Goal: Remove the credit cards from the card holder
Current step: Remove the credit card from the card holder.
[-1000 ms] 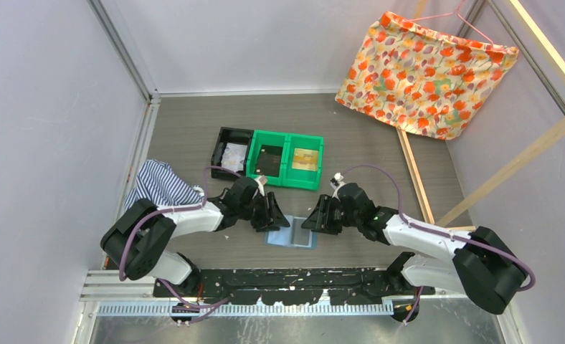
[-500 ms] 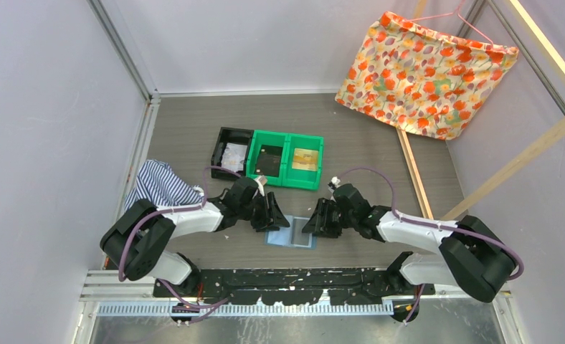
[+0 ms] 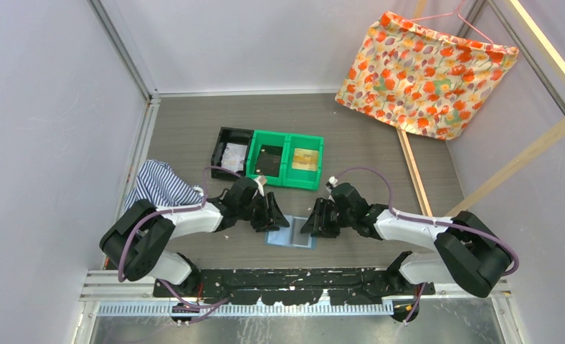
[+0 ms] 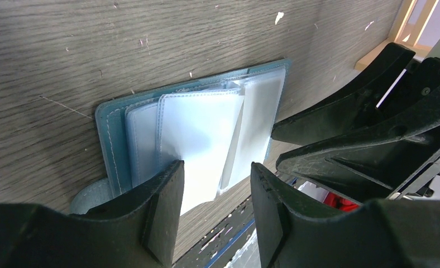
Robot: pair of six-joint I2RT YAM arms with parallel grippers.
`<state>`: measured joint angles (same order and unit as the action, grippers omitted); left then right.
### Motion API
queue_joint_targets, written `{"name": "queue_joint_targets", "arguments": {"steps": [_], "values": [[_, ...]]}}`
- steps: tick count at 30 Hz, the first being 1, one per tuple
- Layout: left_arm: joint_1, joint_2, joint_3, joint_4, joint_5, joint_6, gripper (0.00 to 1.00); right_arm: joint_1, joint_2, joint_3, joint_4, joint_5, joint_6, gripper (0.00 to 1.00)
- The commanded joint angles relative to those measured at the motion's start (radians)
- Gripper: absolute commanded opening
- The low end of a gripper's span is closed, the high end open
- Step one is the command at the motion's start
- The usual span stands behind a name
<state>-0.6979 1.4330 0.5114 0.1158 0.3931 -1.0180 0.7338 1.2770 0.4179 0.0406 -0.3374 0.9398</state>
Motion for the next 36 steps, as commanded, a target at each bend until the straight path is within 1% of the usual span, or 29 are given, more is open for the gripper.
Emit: {"name": "queue_joint_targets", "arguments": {"steps": [1,10,15,19,26,32,36], "values": [[0.003,-0.015,-0.015,-0.005,-0.024,0.005,0.49,0.011,0.003,0.041,0.041,-0.014,-0.023,0.48],[0.003,-0.040,-0.016,-0.021,-0.030,0.006,0.49,0.017,-0.005,0.062,0.073,-0.044,-0.039,0.48],[0.003,-0.071,-0.004,-0.064,-0.042,0.016,0.49,0.022,0.014,0.085,0.082,-0.059,-0.049,0.47],[0.003,-0.132,0.023,-0.164,-0.065,0.042,0.49,0.028,0.015,0.102,0.086,-0.072,-0.056,0.47],[0.014,-0.264,0.074,-0.358,-0.149,0.055,0.50,0.032,0.050,0.150,0.089,-0.113,-0.088,0.47],[0.085,-0.367,0.099,-0.544,-0.227,0.070,0.50,0.041,0.101,0.220,0.085,-0.138,-0.120,0.47],[0.142,-0.489,0.128,-0.683,-0.288,0.071,0.50,0.047,0.148,0.254,0.109,-0.145,-0.123,0.47]]}}
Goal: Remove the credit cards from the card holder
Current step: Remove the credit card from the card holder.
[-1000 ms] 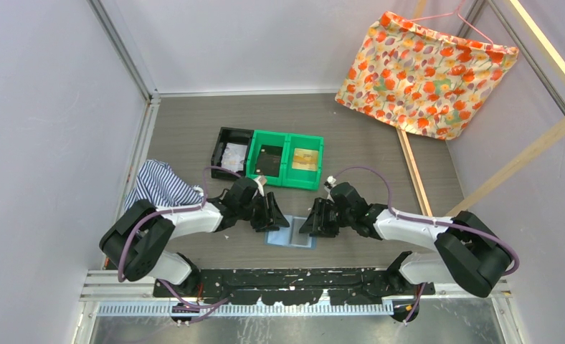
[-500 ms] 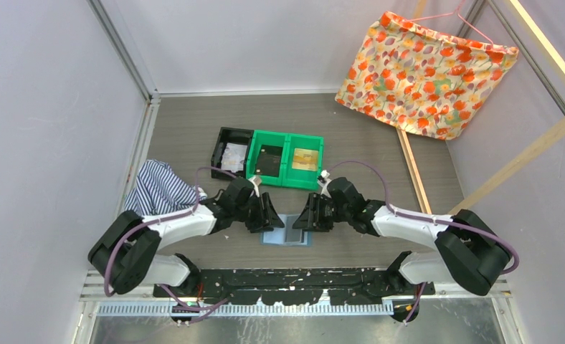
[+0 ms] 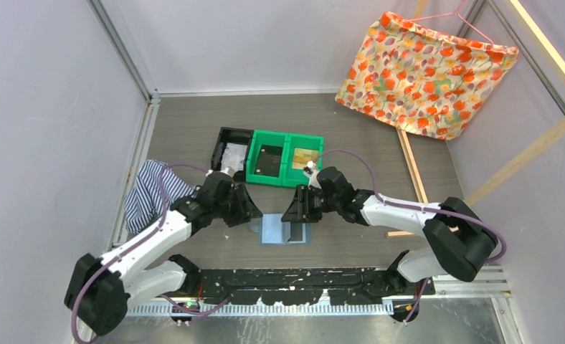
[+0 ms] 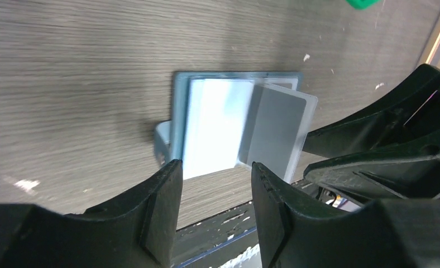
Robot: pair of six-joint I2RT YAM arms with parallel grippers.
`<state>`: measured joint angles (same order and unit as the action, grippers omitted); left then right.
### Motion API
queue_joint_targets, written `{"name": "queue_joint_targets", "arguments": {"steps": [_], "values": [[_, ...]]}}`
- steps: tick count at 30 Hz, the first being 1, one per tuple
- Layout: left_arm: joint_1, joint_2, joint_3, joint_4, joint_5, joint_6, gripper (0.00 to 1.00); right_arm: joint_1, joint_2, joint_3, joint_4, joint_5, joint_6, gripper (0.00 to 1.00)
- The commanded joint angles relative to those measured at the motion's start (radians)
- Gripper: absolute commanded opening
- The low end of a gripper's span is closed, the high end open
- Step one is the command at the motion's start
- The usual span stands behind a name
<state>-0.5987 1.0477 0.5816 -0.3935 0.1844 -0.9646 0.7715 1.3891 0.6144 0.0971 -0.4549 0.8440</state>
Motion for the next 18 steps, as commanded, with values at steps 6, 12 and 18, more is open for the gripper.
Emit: {"name": "queue_joint_targets", "arguments": {"steps": [6,12,18], "values": [[0.084,-0.273,0.097,-0.314,-0.162,0.031,0.51,0.067,0.135,0.127,0.097,-0.052,-0.028,0.47],[0.088,-0.305,0.099,-0.344,-0.158,0.030,0.52,0.120,0.267,0.175,0.161,-0.074,-0.017,0.47],[0.088,-0.295,0.097,-0.311,-0.138,0.036,0.50,0.102,0.215,0.201,0.049,-0.020,-0.078,0.44]]}}
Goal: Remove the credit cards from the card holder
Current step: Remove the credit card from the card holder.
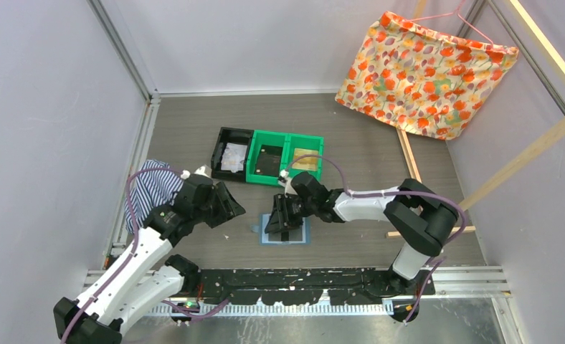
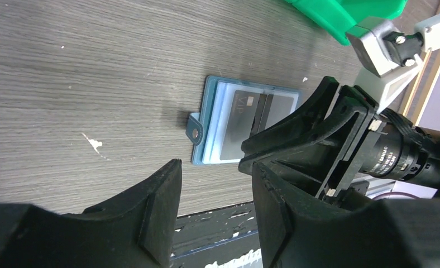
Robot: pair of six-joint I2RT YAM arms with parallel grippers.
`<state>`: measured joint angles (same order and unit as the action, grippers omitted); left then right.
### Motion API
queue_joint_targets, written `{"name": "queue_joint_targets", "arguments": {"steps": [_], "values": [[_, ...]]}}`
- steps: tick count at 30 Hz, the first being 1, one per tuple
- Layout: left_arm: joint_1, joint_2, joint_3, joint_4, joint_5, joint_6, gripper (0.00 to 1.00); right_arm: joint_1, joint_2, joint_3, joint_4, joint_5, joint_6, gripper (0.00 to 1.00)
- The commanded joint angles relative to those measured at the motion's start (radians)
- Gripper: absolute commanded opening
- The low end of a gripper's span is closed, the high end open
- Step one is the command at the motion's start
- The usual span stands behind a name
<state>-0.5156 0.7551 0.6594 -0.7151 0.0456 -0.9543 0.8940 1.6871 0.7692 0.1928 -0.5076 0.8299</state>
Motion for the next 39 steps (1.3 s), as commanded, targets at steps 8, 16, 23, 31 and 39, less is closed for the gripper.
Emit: {"name": "queue_joint_targets", "arguments": {"steps": [8,16,23,31,39], "values": [[-0.012,0.125,-0.057,0.354,0.243,-0.019,0.51,-0.146,-0.244,-0.112,-0.060,0.098,0.088,0.47],[-0.057,0.413,-0.125,0.689,0.464,-0.080,0.51,-0.144,-0.185,-0.207,0.121,0.058,0.231,0.46],[-0.060,0.514,-0.201,0.871,0.493,-0.130,0.51,-0.135,-0.149,-0.201,0.149,0.038,0.234,0.47],[-0.059,0.595,-0.221,0.835,0.424,-0.087,0.50,-0.118,-0.099,-0.171,0.166,0.015,0.230,0.47],[-0.058,0.620,-0.214,0.752,0.346,-0.052,0.50,-0.119,-0.060,-0.136,0.068,0.034,0.200,0.47]]}}
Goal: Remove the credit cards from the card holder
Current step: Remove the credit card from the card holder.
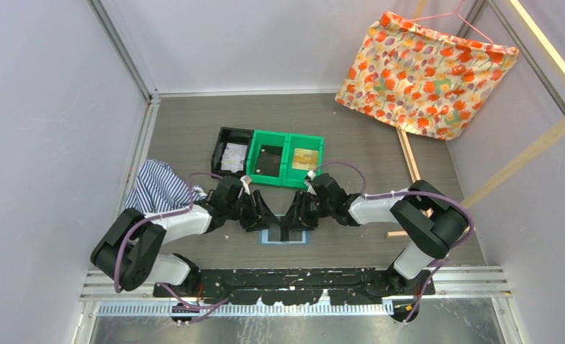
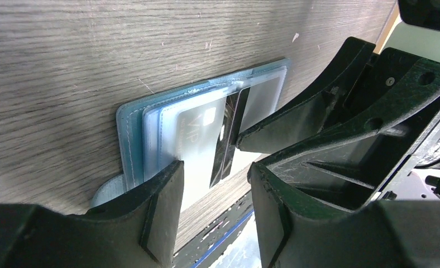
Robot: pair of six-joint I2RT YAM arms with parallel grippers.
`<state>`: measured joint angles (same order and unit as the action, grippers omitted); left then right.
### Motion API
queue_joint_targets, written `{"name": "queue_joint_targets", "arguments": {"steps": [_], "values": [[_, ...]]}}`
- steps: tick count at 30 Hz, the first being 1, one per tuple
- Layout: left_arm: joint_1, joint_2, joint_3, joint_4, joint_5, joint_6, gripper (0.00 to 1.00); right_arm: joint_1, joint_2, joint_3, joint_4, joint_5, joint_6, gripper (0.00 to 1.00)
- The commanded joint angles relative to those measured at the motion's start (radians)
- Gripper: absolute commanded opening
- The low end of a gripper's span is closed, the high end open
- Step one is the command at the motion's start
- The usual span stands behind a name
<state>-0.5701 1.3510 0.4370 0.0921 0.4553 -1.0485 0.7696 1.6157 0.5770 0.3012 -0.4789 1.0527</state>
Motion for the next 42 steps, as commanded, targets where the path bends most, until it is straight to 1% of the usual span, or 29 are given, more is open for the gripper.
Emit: {"name": "queue_joint_targets", "arguments": {"steps": [1,4,11,14,19,25,26,30,32,34,37,40,42], "values": [[-0.004,0.030,0.007,-0.065,-0.073,0.046,0.49,0.005,0.013,0.060,-0.064,0.009,-0.030,0.47],[-0.003,0.049,0.000,-0.086,-0.093,0.056,0.49,0.006,0.018,0.069,-0.125,0.036,-0.051,0.47],[-0.003,0.096,-0.023,-0.069,-0.101,0.061,0.49,0.005,0.012,0.094,-0.256,0.079,-0.108,0.47],[-0.003,0.113,-0.024,-0.050,-0.095,0.061,0.49,0.006,0.010,0.090,-0.253,0.075,-0.113,0.47],[-0.003,0.143,-0.010,-0.031,-0.081,0.061,0.48,0.005,0.019,0.080,-0.164,0.044,-0.101,0.44],[-0.003,0.174,-0.008,-0.011,-0.069,0.061,0.48,0.002,0.019,0.044,-0.030,0.046,-0.060,0.35],[-0.003,0.178,-0.009,-0.009,-0.068,0.061,0.48,-0.001,0.021,0.040,-0.011,0.043,-0.057,0.32],[-0.003,0.186,-0.012,-0.013,-0.067,0.061,0.47,-0.002,0.039,0.023,0.089,0.002,-0.033,0.23],[-0.004,0.179,-0.015,-0.024,-0.071,0.061,0.47,-0.007,0.038,0.005,0.129,-0.002,-0.018,0.21],[-0.003,0.169,-0.019,-0.036,-0.077,0.061,0.47,-0.017,0.039,-0.014,0.171,-0.009,0.003,0.20],[-0.004,0.151,-0.024,-0.054,-0.082,0.061,0.47,-0.036,0.059,-0.048,0.290,-0.036,0.053,0.21],[-0.003,0.135,-0.027,-0.072,-0.091,0.063,0.47,-0.040,0.113,-0.058,0.410,-0.070,0.112,0.26],[-0.003,0.129,-0.031,-0.079,-0.094,0.064,0.47,-0.040,0.145,-0.071,0.491,-0.074,0.152,0.28]]}}
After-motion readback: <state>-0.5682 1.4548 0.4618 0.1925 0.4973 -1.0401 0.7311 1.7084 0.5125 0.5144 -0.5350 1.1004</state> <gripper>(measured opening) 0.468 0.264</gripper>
